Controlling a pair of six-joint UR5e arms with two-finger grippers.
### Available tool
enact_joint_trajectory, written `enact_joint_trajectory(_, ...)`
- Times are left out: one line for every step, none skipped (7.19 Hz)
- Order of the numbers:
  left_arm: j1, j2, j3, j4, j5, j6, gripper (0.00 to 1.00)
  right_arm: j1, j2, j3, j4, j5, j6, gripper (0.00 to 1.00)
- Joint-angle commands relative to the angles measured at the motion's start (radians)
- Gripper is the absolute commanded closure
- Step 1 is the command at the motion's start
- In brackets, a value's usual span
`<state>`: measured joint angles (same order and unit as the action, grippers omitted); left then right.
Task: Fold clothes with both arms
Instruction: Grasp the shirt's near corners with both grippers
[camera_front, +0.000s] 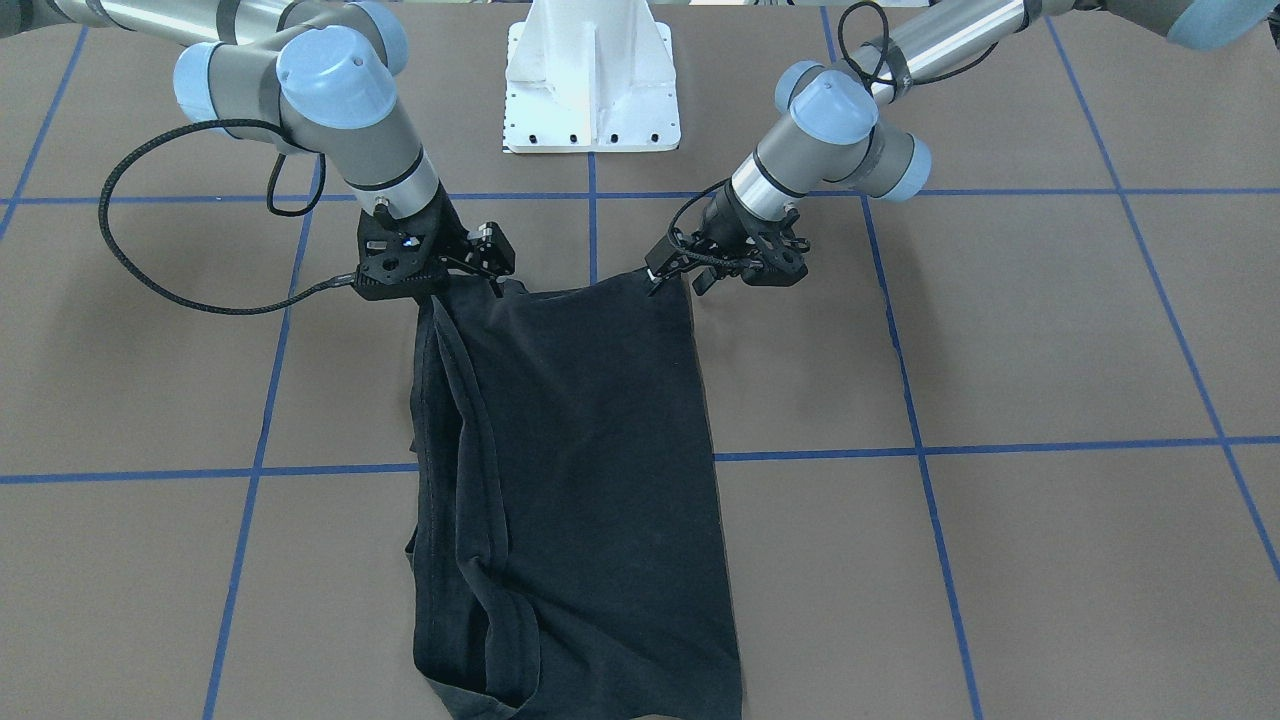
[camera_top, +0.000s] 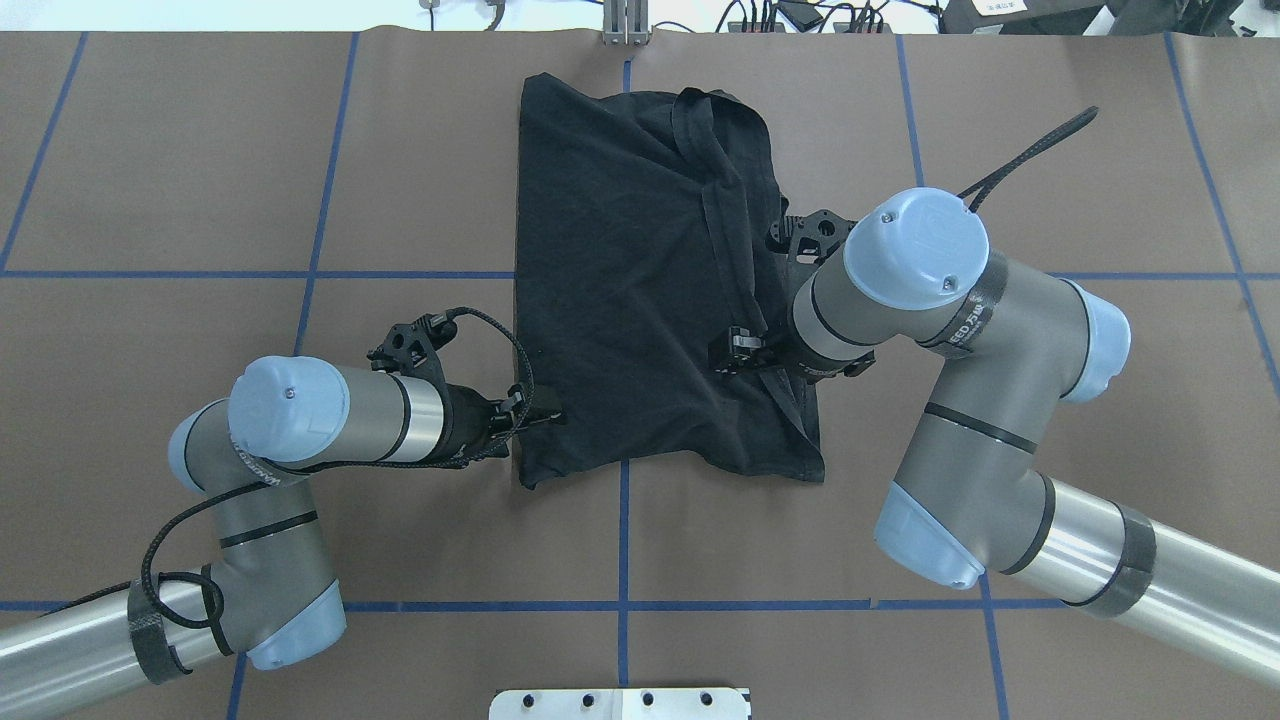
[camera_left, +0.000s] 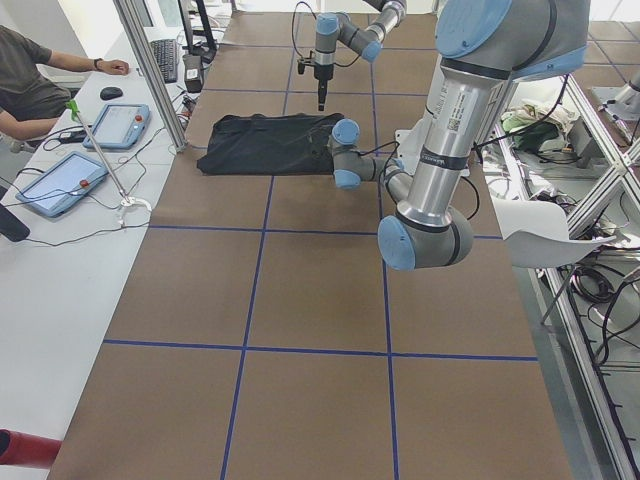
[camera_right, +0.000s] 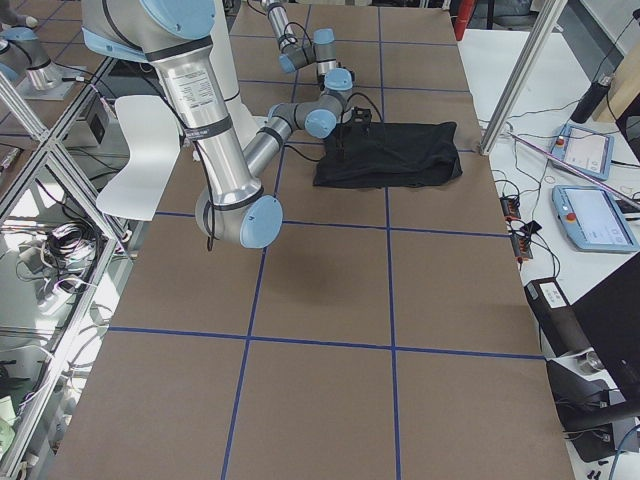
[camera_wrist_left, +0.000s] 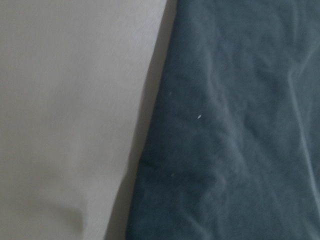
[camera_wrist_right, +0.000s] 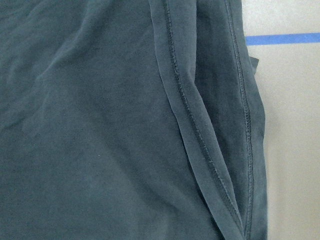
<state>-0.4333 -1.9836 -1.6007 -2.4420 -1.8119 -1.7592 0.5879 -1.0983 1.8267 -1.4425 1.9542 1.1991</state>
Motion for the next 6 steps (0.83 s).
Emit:
enact_joint_trajectory(0.021, -0.009, 0.001, 0.006, -0.001, -0.035, 0.56, 0.003, -0.002, 0.000, -0.001, 0.002, 0.001, 0.01)
enact_joint_trajectory(0.022, -0.014, -0.002, 0.006, 0.000, -0.036, 0.93, 0.003, -0.005, -0.001, -0.001, 0.003, 0.001, 0.01)
enact_joint_trajectory(0.022, -0.014, -0.010, 0.006, -0.003, -0.036, 1.00, 0.001, -0.008, -0.007, -0.001, 0.011, 0.001, 0.01)
enact_joint_trajectory(0.022, -0.014, -0.013, 0.008, -0.018, -0.036, 1.00, -0.003, -0.006, -0.024, -0.001, 0.009, 0.007, 0.01)
enact_joint_trajectory(0.021, -0.014, -0.015, 0.006, -0.023, -0.036, 1.00, -0.011, 0.004, -0.050, 0.001, 0.008, 0.101, 0.01)
enact_joint_trajectory(0.021, -0.014, -0.015, 0.006, -0.023, -0.036, 1.00, -0.019, 0.029, -0.088, 0.002, 0.002, 0.176, 0.00)
